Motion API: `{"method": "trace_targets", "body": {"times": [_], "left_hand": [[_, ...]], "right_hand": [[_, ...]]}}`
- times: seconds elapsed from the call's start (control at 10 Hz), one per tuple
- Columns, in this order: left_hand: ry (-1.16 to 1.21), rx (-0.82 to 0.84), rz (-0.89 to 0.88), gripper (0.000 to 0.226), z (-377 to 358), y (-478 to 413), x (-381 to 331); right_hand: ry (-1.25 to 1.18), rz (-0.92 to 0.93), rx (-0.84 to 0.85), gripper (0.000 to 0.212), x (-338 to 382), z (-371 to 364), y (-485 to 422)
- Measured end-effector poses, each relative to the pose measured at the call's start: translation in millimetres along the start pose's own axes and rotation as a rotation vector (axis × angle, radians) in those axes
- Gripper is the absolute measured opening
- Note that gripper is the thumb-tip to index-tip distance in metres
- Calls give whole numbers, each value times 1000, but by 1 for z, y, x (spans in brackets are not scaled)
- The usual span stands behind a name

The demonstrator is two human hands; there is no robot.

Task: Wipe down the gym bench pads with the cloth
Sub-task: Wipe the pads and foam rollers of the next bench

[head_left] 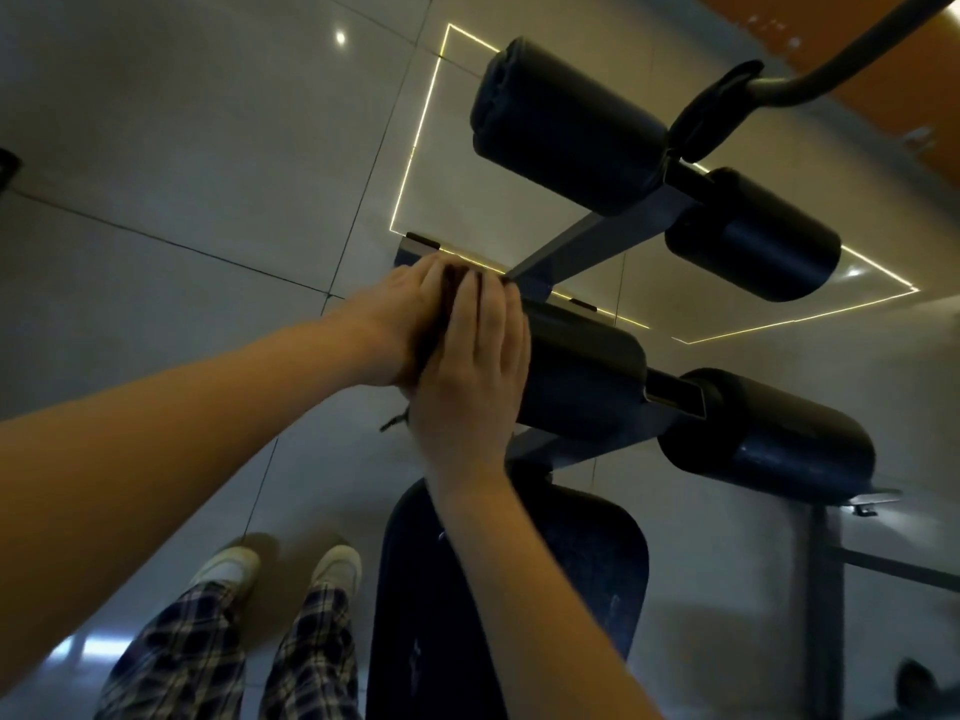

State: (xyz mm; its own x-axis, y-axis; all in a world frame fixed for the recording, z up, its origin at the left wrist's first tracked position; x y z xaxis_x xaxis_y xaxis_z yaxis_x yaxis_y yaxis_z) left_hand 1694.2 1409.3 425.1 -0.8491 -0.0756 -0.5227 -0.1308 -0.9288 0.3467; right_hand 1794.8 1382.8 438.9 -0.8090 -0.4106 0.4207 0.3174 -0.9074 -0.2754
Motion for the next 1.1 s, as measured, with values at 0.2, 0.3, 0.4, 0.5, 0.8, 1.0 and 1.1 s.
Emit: {"method": "trace_targets", "body": {"times": [0.2, 0.3, 0.4, 0.5, 0.8, 1.0, 1.1], "left_hand": [[-100, 10, 15, 115, -5, 0, 1], [-136, -26, 23, 117, -4, 1, -2], [-169, -20, 19, 120, 2, 4, -7], [-241, 4, 11, 123, 7, 7, -11], [-836, -2, -22, 104, -7, 22, -52], [-719, 65, -33, 119, 10, 0, -50], [-564, 202, -13, 112, 21, -15, -47]], "right_hand": [[-3, 47, -76, 58, -5, 5, 17], [14, -139, -88, 37, 1, 20, -24], [28, -317, 305, 26, -18, 22, -73], [-122, -619, 614, 28, -40, 20, -108], [-227, -564, 600, 25, -54, 18, -113], [-128, 4, 144, 38, -57, 45, -27], [8, 70, 4, 42, -64, 47, 17]]}}
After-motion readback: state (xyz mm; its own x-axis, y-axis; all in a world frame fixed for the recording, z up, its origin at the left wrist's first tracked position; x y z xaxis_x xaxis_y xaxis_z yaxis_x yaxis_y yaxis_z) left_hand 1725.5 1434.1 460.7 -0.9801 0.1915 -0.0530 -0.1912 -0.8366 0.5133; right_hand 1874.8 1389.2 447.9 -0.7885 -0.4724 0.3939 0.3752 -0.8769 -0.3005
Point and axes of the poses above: each hand's wrist, its own y-axis away from the middle knuckle, its own z-axis out of the back of the hand, x = y × z, the point moved 5 cm from there along -y, towards the middle knuckle, and after that the axes turned 15 degrees about -y, right-handed, at the moved point
